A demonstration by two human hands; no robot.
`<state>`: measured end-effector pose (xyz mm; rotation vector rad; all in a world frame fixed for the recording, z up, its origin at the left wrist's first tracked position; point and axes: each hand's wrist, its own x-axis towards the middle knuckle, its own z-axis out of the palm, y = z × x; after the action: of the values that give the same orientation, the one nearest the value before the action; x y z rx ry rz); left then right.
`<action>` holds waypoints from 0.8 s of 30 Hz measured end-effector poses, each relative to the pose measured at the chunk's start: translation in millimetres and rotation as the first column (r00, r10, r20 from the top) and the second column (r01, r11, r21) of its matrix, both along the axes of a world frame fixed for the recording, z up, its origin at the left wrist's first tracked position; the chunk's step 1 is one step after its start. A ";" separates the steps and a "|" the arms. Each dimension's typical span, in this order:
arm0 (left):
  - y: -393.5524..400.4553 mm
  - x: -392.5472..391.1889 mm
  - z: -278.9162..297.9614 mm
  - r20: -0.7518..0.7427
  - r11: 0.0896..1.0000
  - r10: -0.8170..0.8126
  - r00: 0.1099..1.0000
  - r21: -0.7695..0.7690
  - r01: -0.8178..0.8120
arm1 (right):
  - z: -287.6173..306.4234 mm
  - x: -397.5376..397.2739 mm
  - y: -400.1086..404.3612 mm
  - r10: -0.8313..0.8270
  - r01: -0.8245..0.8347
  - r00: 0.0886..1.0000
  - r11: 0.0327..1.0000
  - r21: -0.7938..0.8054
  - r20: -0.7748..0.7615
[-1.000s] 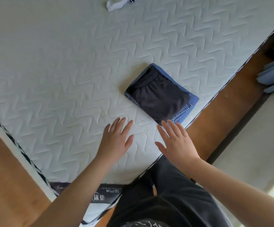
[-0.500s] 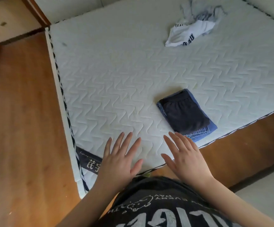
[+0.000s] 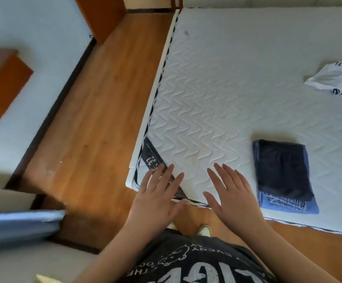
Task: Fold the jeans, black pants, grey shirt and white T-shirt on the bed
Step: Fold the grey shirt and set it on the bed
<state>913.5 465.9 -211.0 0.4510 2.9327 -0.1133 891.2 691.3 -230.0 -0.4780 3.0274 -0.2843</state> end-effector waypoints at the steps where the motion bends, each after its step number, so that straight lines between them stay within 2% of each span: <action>1: -10.5 7.3 1.5 -0.002 0.999 0.053 0.999 0.000 -0.053 | -0.1 -2.3 -9.9 0.042 -0.042 0.999 0.999 -0.015 -0.009; 8: -88.0 53.4 3.6 -0.030 0.929 0.369 0.929 -0.013 -0.369 | 7.6 -19.9 -93.1 0.354 -0.354 0.935 0.935 0.002 -0.012; 14: -170.1 88.4 -7.7 -0.047 0.792 0.611 0.790 0.024 -0.610 | 8.9 -18.3 -202.1 0.560 -0.560 0.828 0.828 0.013 -0.009; 24: -318.6 140.2 0.3 -0.083 0.644 0.764 0.640 0.152 -0.749 | 18.0 -1.9 -404.5 0.769 -0.768 0.639 0.640 0.027 -0.021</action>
<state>1053.7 147.2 -210.7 -0.8492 2.9864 0.1310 889.3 286.8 -212.0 -1.6973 2.5066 -0.1828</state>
